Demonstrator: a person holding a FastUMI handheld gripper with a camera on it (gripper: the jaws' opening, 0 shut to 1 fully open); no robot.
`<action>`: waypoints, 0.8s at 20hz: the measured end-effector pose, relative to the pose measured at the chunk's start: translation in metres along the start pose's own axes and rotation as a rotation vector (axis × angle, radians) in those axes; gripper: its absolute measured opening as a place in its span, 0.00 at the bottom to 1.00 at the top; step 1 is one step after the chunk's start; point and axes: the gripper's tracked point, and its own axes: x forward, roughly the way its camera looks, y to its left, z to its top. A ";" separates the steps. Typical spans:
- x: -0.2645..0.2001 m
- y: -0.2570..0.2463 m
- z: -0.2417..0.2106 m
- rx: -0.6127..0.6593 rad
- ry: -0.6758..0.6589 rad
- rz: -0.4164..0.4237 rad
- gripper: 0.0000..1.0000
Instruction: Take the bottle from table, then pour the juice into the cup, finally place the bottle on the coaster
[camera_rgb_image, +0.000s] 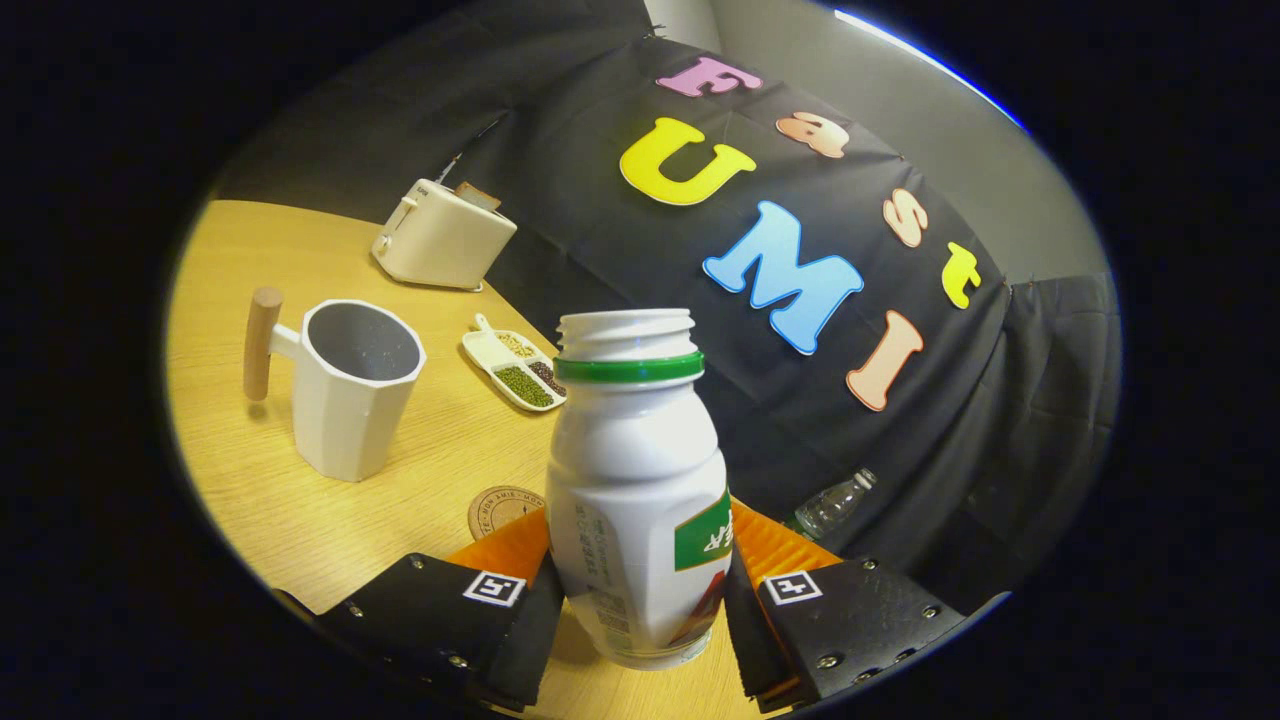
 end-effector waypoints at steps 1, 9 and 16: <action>0.000 0.001 0.001 -0.018 0.002 -0.002 0.72; 0.007 0.014 0.011 -0.129 0.002 0.021 0.72; 0.010 0.024 0.025 -0.292 -0.002 -0.015 0.72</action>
